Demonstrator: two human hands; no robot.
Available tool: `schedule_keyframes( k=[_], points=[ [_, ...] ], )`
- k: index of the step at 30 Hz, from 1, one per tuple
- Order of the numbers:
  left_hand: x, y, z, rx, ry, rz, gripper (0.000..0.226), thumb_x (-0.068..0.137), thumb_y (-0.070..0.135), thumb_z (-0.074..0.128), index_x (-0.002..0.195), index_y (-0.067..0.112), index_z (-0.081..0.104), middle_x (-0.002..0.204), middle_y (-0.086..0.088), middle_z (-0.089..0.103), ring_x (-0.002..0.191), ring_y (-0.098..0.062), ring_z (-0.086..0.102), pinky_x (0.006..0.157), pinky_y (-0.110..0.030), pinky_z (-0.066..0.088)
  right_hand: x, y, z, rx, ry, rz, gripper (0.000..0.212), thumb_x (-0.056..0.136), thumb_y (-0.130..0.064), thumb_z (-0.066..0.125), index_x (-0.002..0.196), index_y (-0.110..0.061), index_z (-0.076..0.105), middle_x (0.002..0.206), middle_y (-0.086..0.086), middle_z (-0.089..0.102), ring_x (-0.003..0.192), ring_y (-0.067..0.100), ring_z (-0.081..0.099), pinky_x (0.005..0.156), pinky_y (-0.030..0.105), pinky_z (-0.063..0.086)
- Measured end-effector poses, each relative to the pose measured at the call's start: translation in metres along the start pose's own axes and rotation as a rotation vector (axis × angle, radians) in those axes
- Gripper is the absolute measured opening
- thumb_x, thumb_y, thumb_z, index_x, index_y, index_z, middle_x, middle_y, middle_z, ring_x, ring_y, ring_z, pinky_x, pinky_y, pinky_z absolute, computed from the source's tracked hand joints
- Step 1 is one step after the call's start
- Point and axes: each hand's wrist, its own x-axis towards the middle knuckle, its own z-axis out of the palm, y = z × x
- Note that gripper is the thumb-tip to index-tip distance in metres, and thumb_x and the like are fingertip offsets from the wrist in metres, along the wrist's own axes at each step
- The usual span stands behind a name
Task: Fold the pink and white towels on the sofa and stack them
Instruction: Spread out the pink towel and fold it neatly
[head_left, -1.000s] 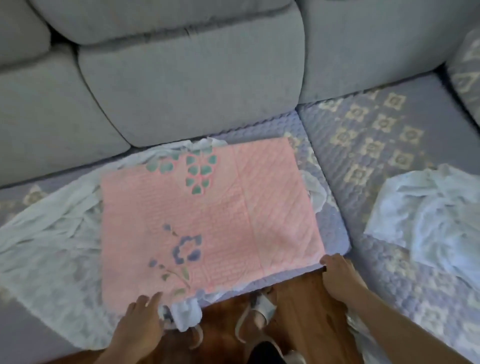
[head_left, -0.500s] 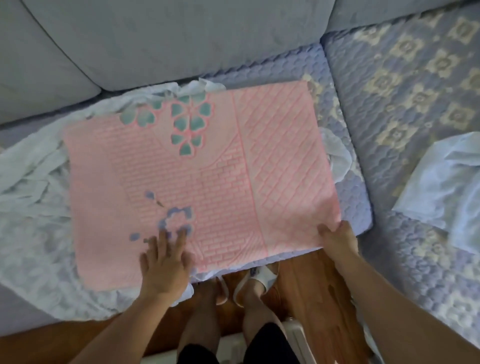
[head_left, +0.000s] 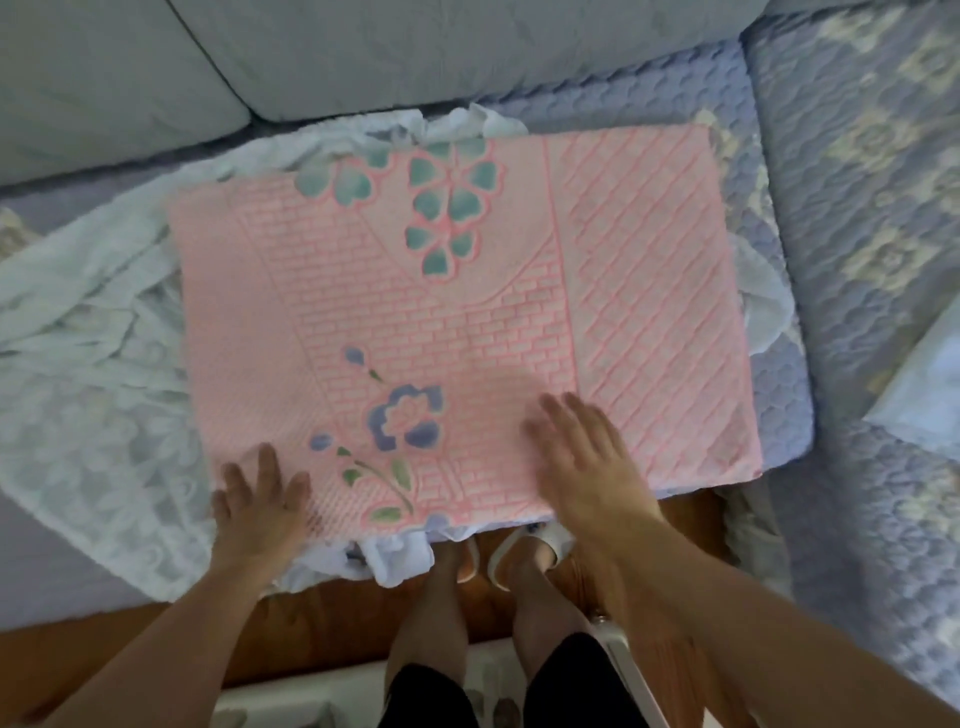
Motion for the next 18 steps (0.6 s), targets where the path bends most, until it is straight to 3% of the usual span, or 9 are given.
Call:
schedule_keyframes(
  k=[1,3,5,8,10,14,16,18],
  points=[
    [0.003,-0.005,0.001,0.02,-0.006,0.03,0.054,0.105,0.037,0.029,0.156,0.027,0.016,0.165,-0.018,-0.007,0.147,-0.052,-0.003,0.12,-0.06,0.012,-0.007,0.02,0.008,-0.124,-0.093,0.019,0.063,0.105,-0.043,0.023,0.16,-0.022,0.003,0.167,0.012,0.005,0.154,0.032,-0.001,0.123,0.053,0.012],
    [0.009,-0.008,-0.003,0.124,-0.093,0.098,0.06,0.105,0.045,0.031,0.159,0.024,0.015,0.167,-0.011,-0.006,0.152,-0.04,-0.01,0.123,-0.057,0.005,-0.025,0.052,0.017,-0.217,-0.119,0.231,0.068,0.104,-0.054,0.017,0.16,-0.023,-0.005,0.167,0.009,-0.004,0.154,0.032,-0.007,0.124,0.054,0.009],
    [0.012,-0.011,-0.008,0.175,-0.131,0.129,0.057,0.104,0.046,0.036,0.155,0.028,0.019,0.166,-0.011,-0.004,0.15,-0.041,-0.009,0.122,-0.056,0.011,-0.032,0.048,0.014,-0.085,-0.104,0.513,0.07,0.104,-0.056,0.025,0.16,-0.023,-0.001,0.167,0.008,-0.005,0.154,0.033,-0.005,0.124,0.05,0.004],
    [0.007,-0.019,-0.008,-0.094,0.109,0.066,0.072,0.09,0.051,0.063,0.148,0.027,0.027,0.149,-0.022,0.037,0.142,-0.041,0.026,0.11,-0.055,0.034,-0.027,0.024,-0.001,0.343,0.068,1.105,0.062,0.098,-0.045,0.045,0.151,-0.025,0.021,0.161,0.01,0.017,0.145,0.036,0.021,0.116,0.05,0.025],
    [-0.005,-0.025,-0.009,-0.279,0.27,-0.027,0.071,0.081,0.052,0.069,0.136,0.018,0.04,0.129,-0.024,0.055,0.123,-0.045,0.049,0.098,-0.055,0.046,-0.032,0.033,-0.011,0.631,0.171,1.355,0.061,0.094,-0.036,0.056,0.149,-0.025,0.03,0.153,0.011,0.03,0.134,0.037,0.039,0.104,0.045,0.038],
    [-0.014,-0.036,-0.016,-0.441,0.323,-0.189,0.054,0.087,0.044,0.068,0.118,0.001,0.058,0.113,-0.027,0.066,0.103,-0.047,0.062,0.089,-0.054,0.049,-0.041,0.067,-0.027,0.807,0.249,1.302,0.069,0.09,-0.028,0.067,0.149,-0.032,0.032,0.147,0.006,0.036,0.124,0.032,0.048,0.088,0.039,0.045],
    [-0.019,-0.04,-0.024,-0.39,0.343,-0.081,0.043,0.084,0.043,0.067,0.095,0.001,0.063,0.089,-0.027,0.067,0.084,-0.045,0.064,0.074,-0.052,0.051,-0.041,0.085,-0.032,0.799,0.193,1.284,0.07,0.089,-0.027,0.069,0.148,-0.037,0.033,0.147,0.005,0.037,0.122,0.032,0.05,0.086,0.04,0.048],
    [-0.022,-0.048,-0.027,-0.212,0.453,0.067,0.029,0.079,0.028,0.073,0.086,0.0,0.065,0.083,-0.027,0.064,0.079,-0.046,0.061,0.07,-0.051,0.05,-0.044,0.098,-0.034,0.789,0.125,1.289,0.07,0.087,-0.027,0.071,0.146,-0.04,0.035,0.147,0.006,0.038,0.118,0.033,0.053,0.087,0.042,0.053]
  ],
)
